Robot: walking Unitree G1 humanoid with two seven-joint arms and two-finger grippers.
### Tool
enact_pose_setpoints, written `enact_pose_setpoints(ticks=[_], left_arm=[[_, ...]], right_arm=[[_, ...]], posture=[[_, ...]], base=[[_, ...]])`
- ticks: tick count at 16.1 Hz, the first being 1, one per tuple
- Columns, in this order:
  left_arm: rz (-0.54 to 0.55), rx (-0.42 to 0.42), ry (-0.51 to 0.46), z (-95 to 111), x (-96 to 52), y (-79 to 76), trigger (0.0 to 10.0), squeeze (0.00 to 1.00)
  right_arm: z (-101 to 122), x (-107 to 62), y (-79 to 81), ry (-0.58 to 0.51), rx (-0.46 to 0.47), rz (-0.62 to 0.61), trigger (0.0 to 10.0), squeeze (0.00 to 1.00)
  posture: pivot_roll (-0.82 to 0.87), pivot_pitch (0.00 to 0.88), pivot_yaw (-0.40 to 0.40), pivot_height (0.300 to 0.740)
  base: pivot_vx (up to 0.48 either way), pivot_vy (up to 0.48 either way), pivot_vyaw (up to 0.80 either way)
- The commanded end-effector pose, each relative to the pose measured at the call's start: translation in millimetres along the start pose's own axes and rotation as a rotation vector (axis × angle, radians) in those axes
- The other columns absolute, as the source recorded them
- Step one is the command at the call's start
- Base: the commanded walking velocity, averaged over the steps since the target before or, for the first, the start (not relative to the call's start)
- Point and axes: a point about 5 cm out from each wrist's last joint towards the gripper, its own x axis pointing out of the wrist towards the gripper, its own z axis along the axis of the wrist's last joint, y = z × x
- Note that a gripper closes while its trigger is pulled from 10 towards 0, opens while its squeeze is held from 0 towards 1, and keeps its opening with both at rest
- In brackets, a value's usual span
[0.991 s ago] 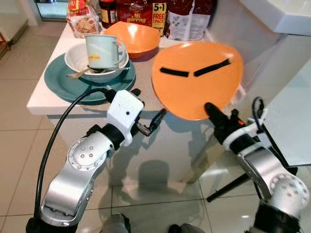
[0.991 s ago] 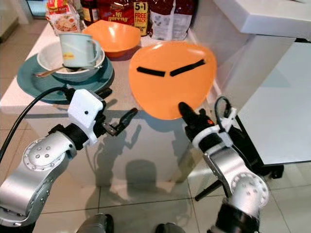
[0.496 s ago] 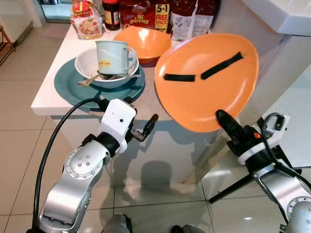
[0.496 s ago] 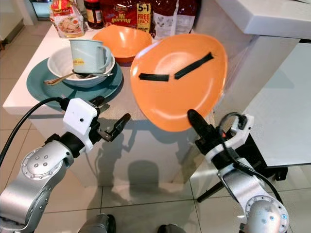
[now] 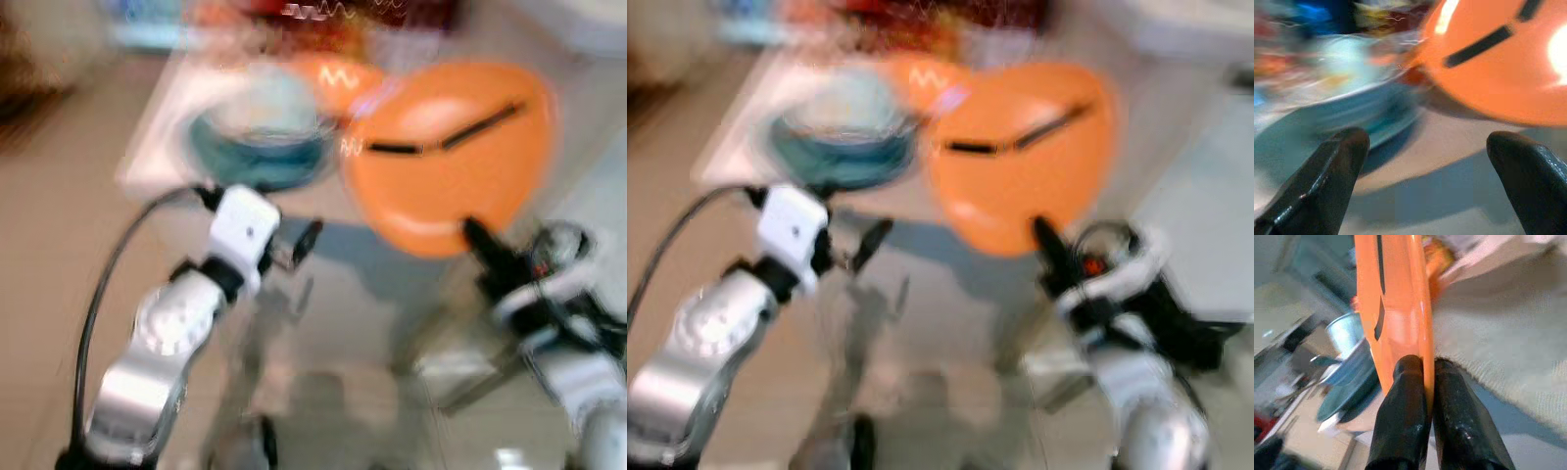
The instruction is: Setting the table
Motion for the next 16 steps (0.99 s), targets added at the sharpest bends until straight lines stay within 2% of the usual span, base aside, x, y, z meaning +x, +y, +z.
enact_pose_setpoints(ticks=[1, 4, 8, 10, 12, 13, 16], left_arm=[[-0.017, 0.002, 0.024, -4.2, 2.1, -3.8, 10.0, 0.0], [0.014, 0.027, 0.01, -1.2, 6.6, -1.2, 10.0, 0.0], [0.018, 0.038, 0.025, -2.0, 6.5, -0.5, 10.0, 0.0], [0.011, 0.017, 0.026, -2.1, 7.4, -0.8, 10.0, 0.0], [0.007, 0.006, 0.019, -1.0, 7.5, -1.4, 10.0, 0.0], [0.005, 0.001, 0.015, -0.5, 8.2, -2.0, 10.0, 0.0], [0.004, -0.001, 0.01, 0.0, 8.7, -2.5, 10.0, 0.0]], right_arm=[[-0.7, -1.0, -1.8, -0.025, 0.017, -0.017, 10.0, 0.0], [16.7, 19.6, -18.5, -0.116, 0.061, -0.116, 10.0, 0.0], [26.6, 26.3, -24.2, -0.148, 0.058, -0.136, 10.0, 0.0], [26.0, 26.4, -27.3, -0.146, 0.056, -0.152, 10.0, 0.0], [26.8, 26.2, -31.4, -0.153, 0.052, -0.176, 10.0, 0.0], [25.6, 27.7, -35.7, -0.119, 0.032, -0.214, 10.0, 0.0], [25.1, 29.4, -35.1, -0.108, 0.035, -0.216, 10.0, 0.0]], posture=[[0.07, 0.078, -0.035, 0.74], [0.08, 0.081, -0.033, 0.74], [0.08, 0.085, -0.034, 0.74], [0.08, 0.085, -0.034, 0.74], [0.08, 0.085, -0.033, 0.74], [0.08, 0.08, -0.033, 0.74], [0.08, 0.076, -0.037, 0.74]], base=[[0.0, 0.0, 0.0], [0.0, 0.0, 0.0], [0.0, 0.0, 0.0], [0.0, 0.0, 0.0], [0.322, 0.0, 0.0], [0.446, 0.0, 0.0], [0.45, 0.0, 0.0]])
